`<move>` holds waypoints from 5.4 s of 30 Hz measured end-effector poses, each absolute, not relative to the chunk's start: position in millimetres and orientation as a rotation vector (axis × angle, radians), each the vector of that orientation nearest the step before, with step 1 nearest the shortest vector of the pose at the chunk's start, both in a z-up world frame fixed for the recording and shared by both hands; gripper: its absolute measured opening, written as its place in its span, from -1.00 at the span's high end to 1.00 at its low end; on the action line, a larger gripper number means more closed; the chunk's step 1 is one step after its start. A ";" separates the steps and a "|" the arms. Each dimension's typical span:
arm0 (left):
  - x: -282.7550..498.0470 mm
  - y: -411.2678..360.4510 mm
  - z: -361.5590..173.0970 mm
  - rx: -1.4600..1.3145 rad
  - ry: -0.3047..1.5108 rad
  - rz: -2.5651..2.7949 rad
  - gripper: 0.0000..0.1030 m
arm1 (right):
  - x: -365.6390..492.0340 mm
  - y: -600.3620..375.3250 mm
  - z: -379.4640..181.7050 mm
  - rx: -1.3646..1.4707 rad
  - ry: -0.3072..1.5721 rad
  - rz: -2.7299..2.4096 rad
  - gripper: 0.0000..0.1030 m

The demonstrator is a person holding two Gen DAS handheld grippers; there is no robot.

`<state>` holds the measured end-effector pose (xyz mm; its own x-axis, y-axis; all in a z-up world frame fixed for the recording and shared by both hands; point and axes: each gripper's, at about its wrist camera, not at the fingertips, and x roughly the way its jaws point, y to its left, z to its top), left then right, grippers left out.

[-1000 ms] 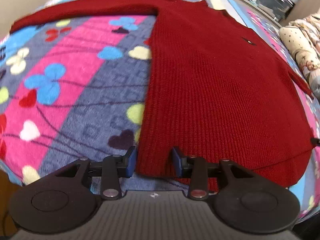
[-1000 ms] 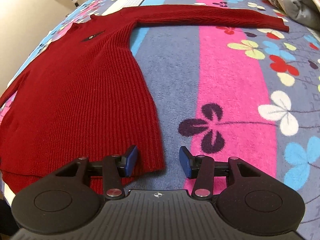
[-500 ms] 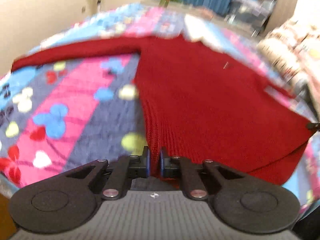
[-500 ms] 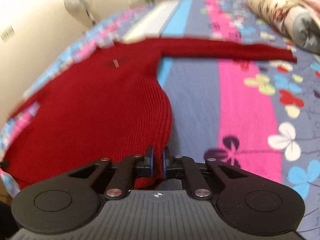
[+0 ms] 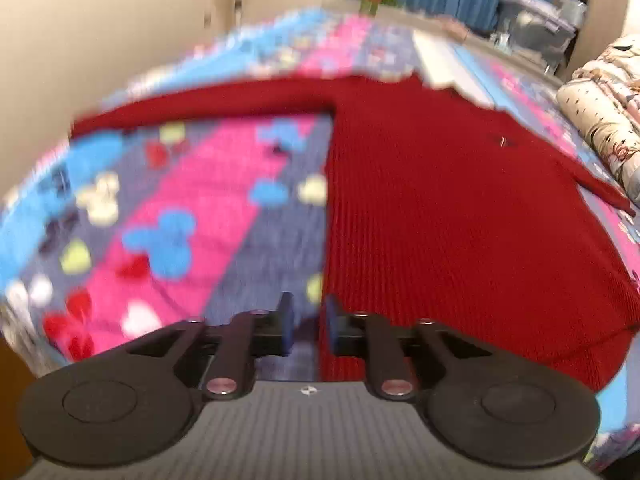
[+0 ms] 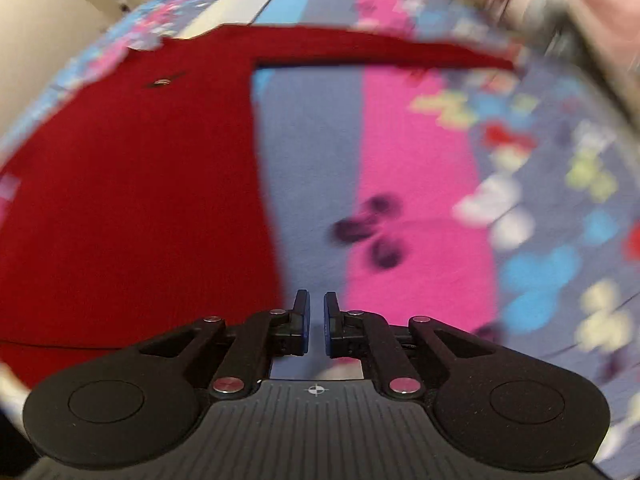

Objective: Fold small clothes

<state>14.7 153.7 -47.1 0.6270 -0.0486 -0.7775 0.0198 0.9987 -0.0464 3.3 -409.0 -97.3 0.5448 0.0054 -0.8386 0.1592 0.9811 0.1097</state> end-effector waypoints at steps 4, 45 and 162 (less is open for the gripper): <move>15.8 135.7 -50.8 -0.071 0.901 -0.157 0.40 | 2.4 -402.0 -75.0 0.221 0.815 -0.015 0.64; 53.8 133.3 -11.1 -0.057 0.728 0.092 -0.61 | 28.3 -353.1 -60.9 0.176 0.683 0.045 -0.02; 353.8 82.2 -101.8 0.075 1.016 -0.150 -0.44 | 216.1 -530.3 -173.9 0.760 0.621 -0.509 0.23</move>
<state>353.8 82.2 -101.8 0.5179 -0.0897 -0.8507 0.1593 0.9872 -0.0072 216.1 -530.3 -173.9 0.7091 -0.1991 -0.6764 0.6246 0.6224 0.4716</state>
